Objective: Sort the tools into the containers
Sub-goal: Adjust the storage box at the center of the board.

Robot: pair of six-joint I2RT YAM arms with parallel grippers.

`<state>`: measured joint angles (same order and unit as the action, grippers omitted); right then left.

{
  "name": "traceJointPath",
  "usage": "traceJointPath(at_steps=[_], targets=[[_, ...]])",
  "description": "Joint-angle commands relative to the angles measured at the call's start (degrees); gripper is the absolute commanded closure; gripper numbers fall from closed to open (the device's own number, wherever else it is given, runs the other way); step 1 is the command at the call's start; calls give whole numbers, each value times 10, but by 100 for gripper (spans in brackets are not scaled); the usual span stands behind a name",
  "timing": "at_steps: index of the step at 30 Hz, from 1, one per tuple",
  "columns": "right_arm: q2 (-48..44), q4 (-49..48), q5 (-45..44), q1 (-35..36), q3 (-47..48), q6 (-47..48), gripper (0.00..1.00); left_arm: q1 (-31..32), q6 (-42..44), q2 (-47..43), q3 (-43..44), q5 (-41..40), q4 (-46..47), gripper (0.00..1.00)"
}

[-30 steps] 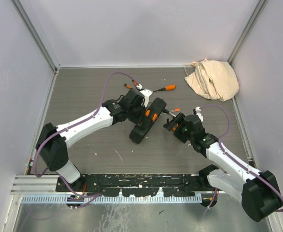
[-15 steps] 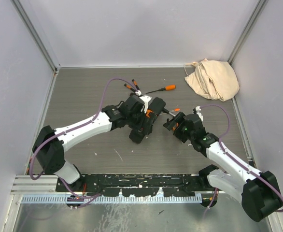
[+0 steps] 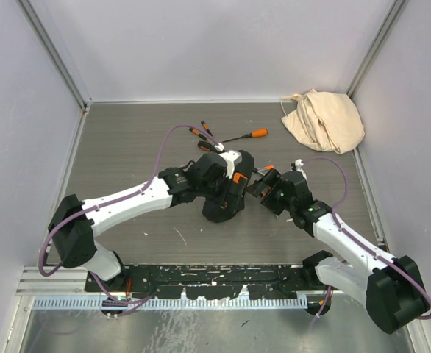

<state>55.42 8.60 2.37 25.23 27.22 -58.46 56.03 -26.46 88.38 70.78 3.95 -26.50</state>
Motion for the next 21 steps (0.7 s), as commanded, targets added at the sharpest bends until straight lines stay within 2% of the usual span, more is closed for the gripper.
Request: traceJointPath(at_steps=[1,9,18,21], targets=[[18,-111,57,0,26,15,16,8,-14,1,-2,15,38,1],[59,-180,112,0,33,19,16,8,-7,-6,2,-3,26,1],[120,-221,171,-1,46,23,17,-6,-20,-52,-34,-68,19,1],[109,-179,125,0,44,28,17,-18,-31,-81,-51,-99,18,1]])
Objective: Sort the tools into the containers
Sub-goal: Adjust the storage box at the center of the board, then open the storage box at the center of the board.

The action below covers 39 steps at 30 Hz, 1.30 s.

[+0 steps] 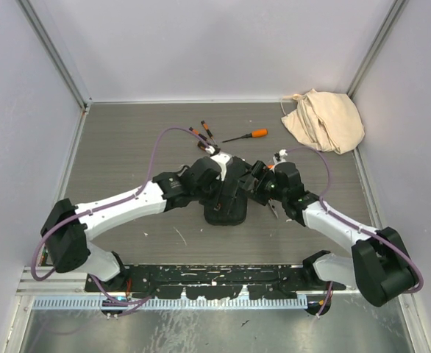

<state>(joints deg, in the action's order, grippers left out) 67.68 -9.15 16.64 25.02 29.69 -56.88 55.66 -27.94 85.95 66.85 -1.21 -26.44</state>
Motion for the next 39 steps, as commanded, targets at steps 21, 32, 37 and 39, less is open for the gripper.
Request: traceJointPath(at_steps=[21,32,37,39], targets=[[13,39,-80,-33,-4,108,31,-126,-36,36,-19,-7,73,5],[79,41,-75,-44,40,141,37,-126,-33,111,36,-46,28,12],[89,57,-91,-46,56,157,39,-126,-30,129,37,-56,17,22],[92,64,-94,-46,61,162,40,-126,-29,135,32,-55,17,25]])
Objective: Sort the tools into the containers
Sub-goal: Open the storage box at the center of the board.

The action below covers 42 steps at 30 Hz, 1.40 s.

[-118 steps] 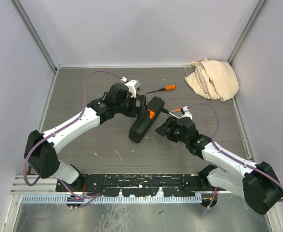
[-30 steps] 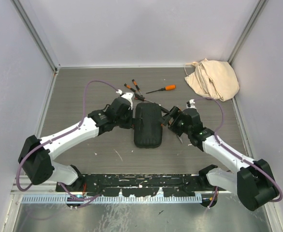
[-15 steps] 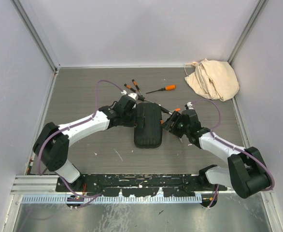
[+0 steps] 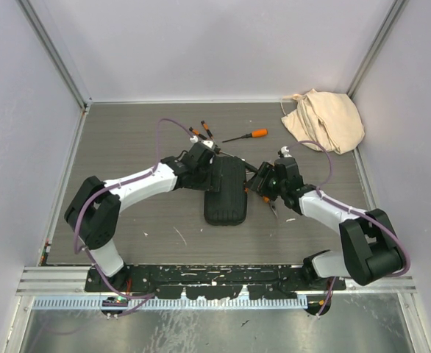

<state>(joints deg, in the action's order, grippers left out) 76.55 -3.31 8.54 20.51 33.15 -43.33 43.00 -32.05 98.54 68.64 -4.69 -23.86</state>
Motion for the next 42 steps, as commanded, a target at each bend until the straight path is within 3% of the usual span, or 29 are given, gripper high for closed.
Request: traceJointPath(at_steps=[1,9,23,32,39,42], targets=[[6,10,-13,-1,28,28,41,0,12,11,12,-21,-8,26],[24,51,-36,-2,32,50,44,0,13,19,-4,-28,-8,32],[16,218,-257,0,96,117,52,0,14,45,4,-49,-41,40],[-120,156,-155,-1,65,79,44,0,21,42,0,-52,-45,40],[-105,65,-39,-4,-1,-9,42,0,28,27,-28,-61,-45,40],[-78,-10,24,-8,-34,-37,34,0,28,20,-45,-62,-42,40]])
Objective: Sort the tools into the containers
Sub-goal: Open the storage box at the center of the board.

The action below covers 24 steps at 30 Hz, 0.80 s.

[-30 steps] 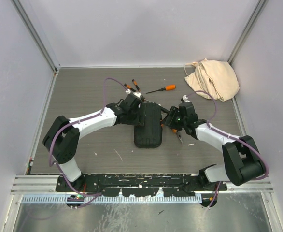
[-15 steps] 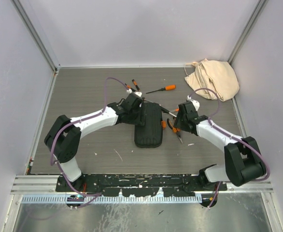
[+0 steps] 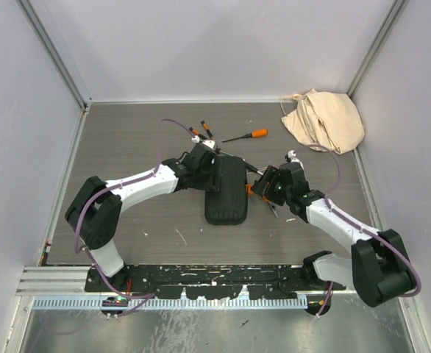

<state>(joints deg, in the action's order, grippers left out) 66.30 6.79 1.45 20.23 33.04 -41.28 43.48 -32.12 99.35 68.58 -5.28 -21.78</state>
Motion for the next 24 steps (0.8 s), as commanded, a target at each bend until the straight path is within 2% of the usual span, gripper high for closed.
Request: traceJointPath(at_steps=[1,4,7,16,24], targets=[[32,-144,105,-5,-43,-68,31,-5,28,10,-49,-55,-61,40],[49,-190,120,-9,-60,-85,29,-5,25,6,-59,-53,-57,40],[58,-214,121,-14,-69,-95,38,-5,22,5,-64,-52,-54,41],[66,-249,133,-45,-94,-131,53,-5,24,9,-63,-54,-56,41],[94,-285,160,-66,-116,-150,60,-5,26,14,-57,-50,-61,42]])
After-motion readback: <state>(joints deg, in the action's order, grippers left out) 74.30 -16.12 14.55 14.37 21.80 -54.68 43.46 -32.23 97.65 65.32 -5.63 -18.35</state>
